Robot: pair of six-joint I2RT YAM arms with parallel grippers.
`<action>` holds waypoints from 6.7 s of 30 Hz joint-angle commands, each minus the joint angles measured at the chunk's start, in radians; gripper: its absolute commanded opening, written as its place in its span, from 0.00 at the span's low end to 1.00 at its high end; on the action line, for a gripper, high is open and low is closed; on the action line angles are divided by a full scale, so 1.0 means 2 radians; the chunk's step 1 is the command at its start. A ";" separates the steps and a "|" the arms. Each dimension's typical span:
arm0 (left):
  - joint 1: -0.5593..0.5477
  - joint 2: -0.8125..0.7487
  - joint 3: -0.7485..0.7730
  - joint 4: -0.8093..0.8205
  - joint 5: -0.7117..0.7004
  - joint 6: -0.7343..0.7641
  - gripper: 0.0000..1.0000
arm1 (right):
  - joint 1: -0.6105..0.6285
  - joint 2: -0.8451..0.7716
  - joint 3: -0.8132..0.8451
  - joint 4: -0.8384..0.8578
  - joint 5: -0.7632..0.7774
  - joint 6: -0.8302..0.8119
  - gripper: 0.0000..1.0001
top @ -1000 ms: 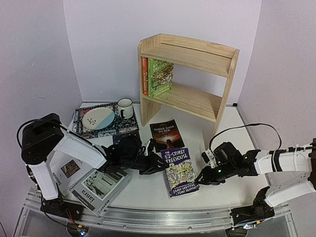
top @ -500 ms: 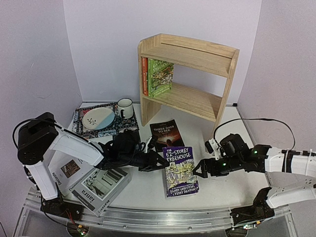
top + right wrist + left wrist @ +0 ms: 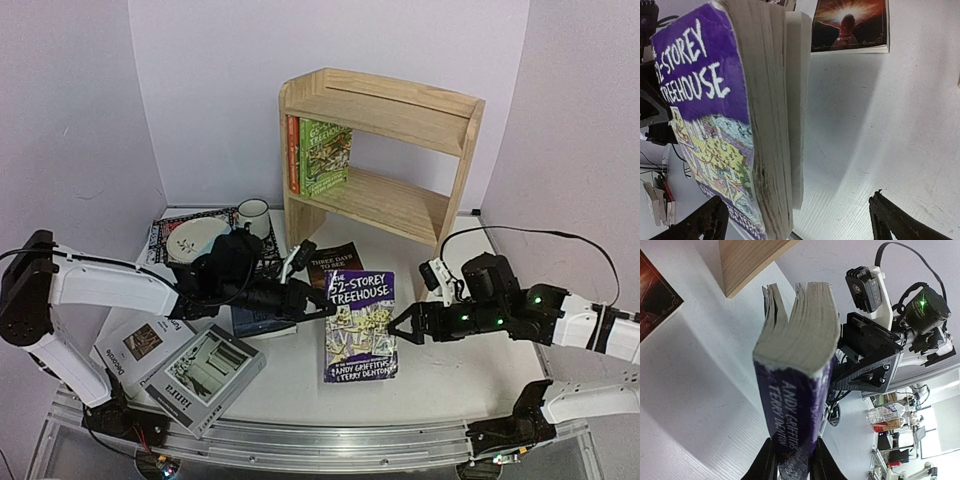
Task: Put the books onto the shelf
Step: Pass from the right arm to the left, then pass from the left arm to the right, then pass from the right arm to the left, then place the book on the shelf.
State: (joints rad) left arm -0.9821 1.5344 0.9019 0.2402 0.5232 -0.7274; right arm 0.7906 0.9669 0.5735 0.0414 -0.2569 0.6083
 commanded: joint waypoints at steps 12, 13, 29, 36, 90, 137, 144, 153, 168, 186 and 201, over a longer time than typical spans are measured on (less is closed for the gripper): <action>0.002 -0.090 0.106 -0.155 0.009 0.148 0.00 | 0.001 0.043 0.034 0.162 -0.104 0.026 0.98; 0.002 -0.094 0.107 -0.153 0.010 0.145 0.00 | 0.001 0.045 0.032 0.175 -0.114 0.030 0.98; 0.012 -0.131 0.116 -0.035 0.068 0.093 0.00 | 0.001 0.021 0.001 0.331 -0.166 0.057 0.83; 0.018 -0.131 0.125 -0.028 0.081 0.094 0.00 | 0.001 0.005 -0.004 0.375 -0.185 0.077 0.42; 0.051 -0.085 0.040 0.062 0.153 0.049 0.63 | 0.001 0.000 0.065 0.373 -0.173 0.042 0.00; 0.036 -0.113 0.031 -0.036 -0.066 0.164 0.00 | 0.001 -0.134 -0.072 0.083 0.115 -0.113 0.98; 0.004 -0.104 0.058 -0.080 -0.158 0.205 0.00 | 0.001 -0.194 -0.132 0.077 0.211 -0.142 0.98; 0.001 -0.088 0.077 -0.083 -0.197 0.229 0.00 | 0.001 -0.211 -0.174 0.076 0.257 -0.153 0.98; 0.001 -0.050 0.103 -0.084 -0.219 0.221 0.00 | 0.001 -0.193 -0.211 0.119 0.257 -0.152 0.98; 0.002 0.017 0.158 -0.058 -0.277 0.233 0.00 | 0.001 -0.180 -0.211 0.127 0.249 -0.153 0.98; 0.009 0.030 0.236 -0.049 -0.325 0.290 0.00 | 0.001 -0.173 -0.210 0.129 0.246 -0.154 0.98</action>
State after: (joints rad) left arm -0.9761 1.6115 1.2806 0.0198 -0.0768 -0.2035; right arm 0.7925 0.6121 0.1539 0.2708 0.2324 0.3103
